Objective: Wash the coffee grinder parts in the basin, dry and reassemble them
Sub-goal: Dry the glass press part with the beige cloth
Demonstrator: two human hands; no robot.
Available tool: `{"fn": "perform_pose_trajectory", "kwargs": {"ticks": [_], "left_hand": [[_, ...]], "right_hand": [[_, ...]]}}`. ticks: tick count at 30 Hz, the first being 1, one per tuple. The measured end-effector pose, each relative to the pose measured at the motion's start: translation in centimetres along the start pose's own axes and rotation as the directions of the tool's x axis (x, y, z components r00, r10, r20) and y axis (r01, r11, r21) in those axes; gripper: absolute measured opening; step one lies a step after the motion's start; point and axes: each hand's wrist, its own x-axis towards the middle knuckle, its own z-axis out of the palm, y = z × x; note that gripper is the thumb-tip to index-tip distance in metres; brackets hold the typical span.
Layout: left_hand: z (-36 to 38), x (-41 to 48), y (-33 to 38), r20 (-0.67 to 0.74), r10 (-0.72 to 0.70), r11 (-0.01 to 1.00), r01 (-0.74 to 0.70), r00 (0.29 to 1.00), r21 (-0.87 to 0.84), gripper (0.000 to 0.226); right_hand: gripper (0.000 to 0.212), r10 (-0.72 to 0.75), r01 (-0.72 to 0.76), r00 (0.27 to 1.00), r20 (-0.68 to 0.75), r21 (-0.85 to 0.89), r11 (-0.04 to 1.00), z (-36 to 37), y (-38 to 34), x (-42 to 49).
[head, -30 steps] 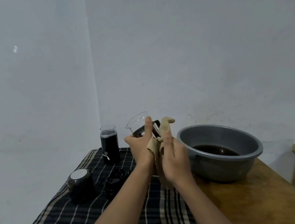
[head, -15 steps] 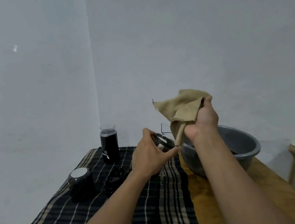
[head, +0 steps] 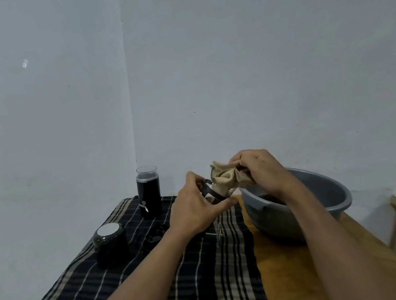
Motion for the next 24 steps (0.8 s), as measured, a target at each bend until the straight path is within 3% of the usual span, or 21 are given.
{"fn": "perform_pose_trajectory", "kwargs": {"ticks": [3, 8, 13, 17, 19, 21, 22, 24], "left_hand": [[0.3, 0.0, -0.1, 0.012, 0.112, 0.990, -0.113, 0.994, 0.088, 0.076], [1.4, 0.4, 0.6, 0.007, 0.294, 0.955, -0.294, 0.956, 0.046, 0.068], [1.4, 1.1, 0.3, 0.017, 0.366, 0.929, -0.366, 0.931, 0.049, 0.071], [1.7, 1.8, 0.6, 0.000, 0.525, 0.847, -0.522, 0.851, 0.096, 0.076], [1.9, 2.1, 0.1, -0.108, 0.591, 0.802, -0.568, 0.799, 0.184, 0.082], [2.3, 2.1, -0.3, -0.228, 0.541, 0.834, -0.482, 0.810, 0.268, 0.098], [2.1, 1.8, -0.3, -0.278, 0.450, 0.890, -0.401, 0.849, 0.216, 0.109], [2.1, 1.0, -0.5, -0.233, 0.147, 0.965, -0.192, 0.961, -0.181, 0.119]], "right_hand": [[0.048, 0.033, 0.008, 0.982, 0.187, -0.216, 0.976, 0.2, -0.3, -0.3], [0.059, 0.207, -0.222, 0.881, 0.426, -0.015, 0.975, 1.8, 0.3, -0.9], [0.083, 0.076, -0.087, 0.959, 0.273, 0.026, 0.996, 0.7, 0.5, -2.0], [0.055, 0.093, -0.066, 0.906, 0.413, -0.079, 0.995, 0.9, 0.1, -2.6], [0.055, 0.091, -0.084, 0.934, 0.345, -0.035, 0.996, 1.3, 0.8, -2.4], [0.054, 0.096, -0.115, 0.968, 0.232, 0.068, 0.991, 1.7, 1.4, -2.6], [0.053, 0.088, -0.107, 0.981, 0.173, 0.106, 0.989, 1.7, 1.5, -2.7], [0.061, 0.063, -0.079, 0.994, 0.091, 0.177, 0.981, 1.7, 1.4, -3.0]]}}
